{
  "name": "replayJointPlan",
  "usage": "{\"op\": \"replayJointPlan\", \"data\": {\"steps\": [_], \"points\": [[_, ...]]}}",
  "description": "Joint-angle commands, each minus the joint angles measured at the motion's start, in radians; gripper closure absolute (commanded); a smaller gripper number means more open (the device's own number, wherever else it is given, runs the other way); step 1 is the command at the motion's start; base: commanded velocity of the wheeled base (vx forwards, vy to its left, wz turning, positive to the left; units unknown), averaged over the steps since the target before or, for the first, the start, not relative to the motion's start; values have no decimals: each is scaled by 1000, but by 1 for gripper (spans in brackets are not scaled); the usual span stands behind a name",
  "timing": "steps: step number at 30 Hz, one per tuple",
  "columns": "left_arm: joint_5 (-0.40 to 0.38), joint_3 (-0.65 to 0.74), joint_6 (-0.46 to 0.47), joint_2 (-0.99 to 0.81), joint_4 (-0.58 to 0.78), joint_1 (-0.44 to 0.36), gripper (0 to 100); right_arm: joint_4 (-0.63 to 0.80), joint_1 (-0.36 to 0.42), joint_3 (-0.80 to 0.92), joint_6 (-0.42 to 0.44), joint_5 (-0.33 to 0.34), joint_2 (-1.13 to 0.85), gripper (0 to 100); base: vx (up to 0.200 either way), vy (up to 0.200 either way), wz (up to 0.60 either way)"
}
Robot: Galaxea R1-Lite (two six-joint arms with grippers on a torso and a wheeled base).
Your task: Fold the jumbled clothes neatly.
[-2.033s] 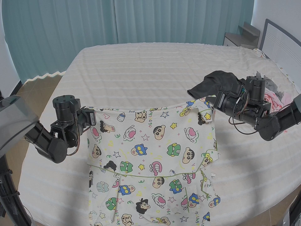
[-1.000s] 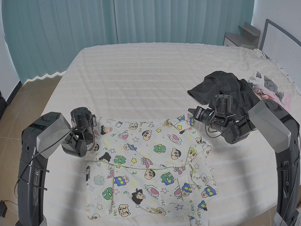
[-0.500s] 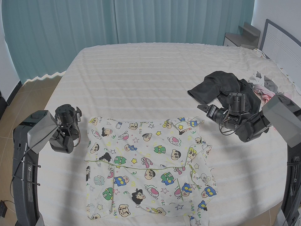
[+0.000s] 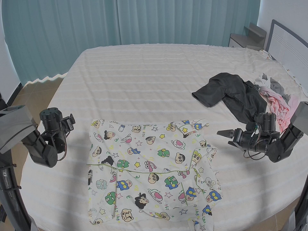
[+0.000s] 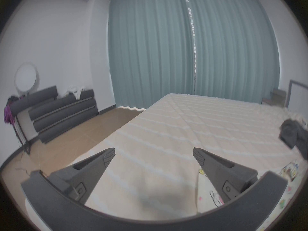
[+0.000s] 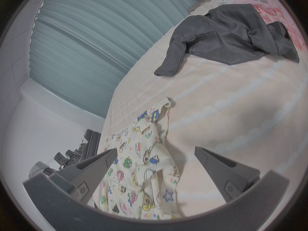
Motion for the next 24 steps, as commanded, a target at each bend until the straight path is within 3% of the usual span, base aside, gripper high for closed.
{"op": "replayJointPlan", "data": {"steps": [1, 4, 7, 10, 17, 20, 24], "points": [[-103, 424, -305, -368, 12, -165, 0, -147, -40, 218, -59, 168, 2, 0, 0, 0, 0], [-145, 540, -382, -372, 14, -297, 0, -179, -42, 247, -53, 228, 20, 0, 0, 0, 0], [-148, 634, -477, -357, 14, -461, 0, -211, -42, 270, -54, 241, 15, 0, 0, 0, 0], [-146, 672, -570, -328, 15, -539, 0, -240, -42, 292, -56, 244, 14, 0, 0, 0, 0], [-148, 810, -707, -306, 20, -565, 0, -288, -31, 318, -50, 244, 12, 0, 0, 0, 0], [-146, 809, -801, -336, 89, -567, 0, -295, -9, 335, -51, 241, 5, 0, 0, 0, 0], [-160, 809, -840, -371, 172, -587, 0, -325, 9, 352, -51, 236, 3, 0, 0, 0, 0]]}}
